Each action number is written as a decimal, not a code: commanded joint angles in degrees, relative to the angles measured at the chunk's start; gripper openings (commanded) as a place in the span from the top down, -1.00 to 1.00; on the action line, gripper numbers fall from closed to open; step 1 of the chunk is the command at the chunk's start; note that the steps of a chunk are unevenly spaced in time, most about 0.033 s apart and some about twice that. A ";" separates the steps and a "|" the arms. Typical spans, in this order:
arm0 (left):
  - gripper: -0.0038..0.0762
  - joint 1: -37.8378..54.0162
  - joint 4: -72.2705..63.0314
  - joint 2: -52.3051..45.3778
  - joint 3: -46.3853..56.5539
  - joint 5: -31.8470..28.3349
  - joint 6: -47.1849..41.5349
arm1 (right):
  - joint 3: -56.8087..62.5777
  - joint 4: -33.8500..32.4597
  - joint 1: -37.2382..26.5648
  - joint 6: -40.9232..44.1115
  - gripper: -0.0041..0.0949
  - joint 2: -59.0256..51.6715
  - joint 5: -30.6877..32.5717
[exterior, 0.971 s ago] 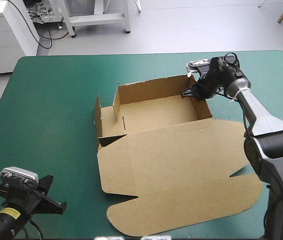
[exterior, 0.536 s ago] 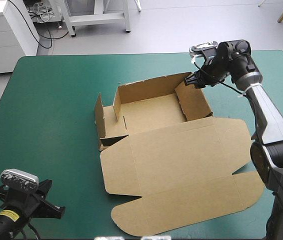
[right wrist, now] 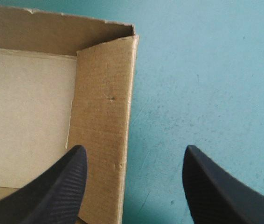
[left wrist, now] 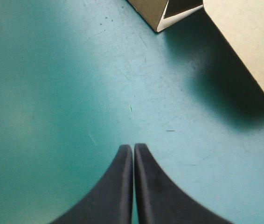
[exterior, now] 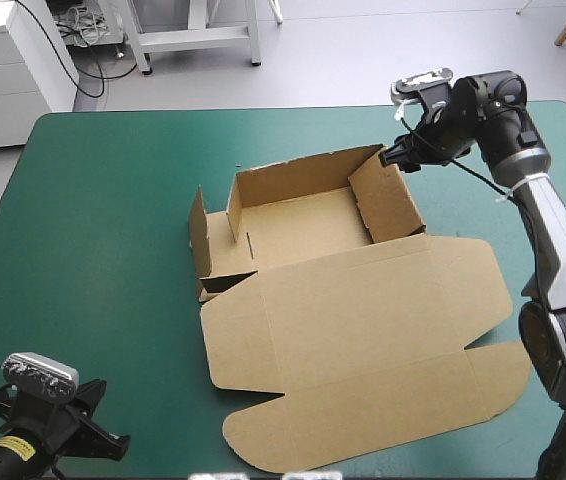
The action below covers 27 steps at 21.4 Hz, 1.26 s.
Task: Fold the box
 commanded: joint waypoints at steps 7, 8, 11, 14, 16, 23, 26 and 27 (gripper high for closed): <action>0.92 -0.01 -1.90 0.48 -1.72 -1.54 -1.23 | 0.44 4.86 -0.07 -0.42 -0.19 8.77 -2.08; 0.92 -0.01 -1.90 0.48 -1.72 -1.54 -1.23 | 0.44 4.86 -0.07 -0.31 -0.13 9.75 -2.08; 0.92 -0.01 -1.90 0.48 -1.72 -1.54 -1.23 | 0.31 4.45 -0.07 -0.16 0.37 10.08 -2.08; 0.92 -0.01 -2.17 0.48 -1.72 -1.54 -1.23 | -0.80 3.58 -0.07 -0.16 0.95 10.08 -2.08; 0.92 -0.01 -2.17 0.48 -1.72 -1.54 -1.23 | -1.68 3.58 -0.07 0.00 0.96 9.85 -2.08; 0.92 -0.01 -2.17 0.48 -1.72 -1.54 -1.23 | -3.23 2.80 -0.07 -0.12 0.96 3.42 -2.08; 0.92 -0.01 -2.17 0.48 -1.72 -1.54 -1.23 | -3.23 0.77 -0.07 -0.12 0.96 -2.41 -2.08; 0.92 -0.01 -2.17 0.48 -1.72 -1.54 -1.23 | -3.23 -0.10 -0.07 -0.12 0.96 -5.68 -2.08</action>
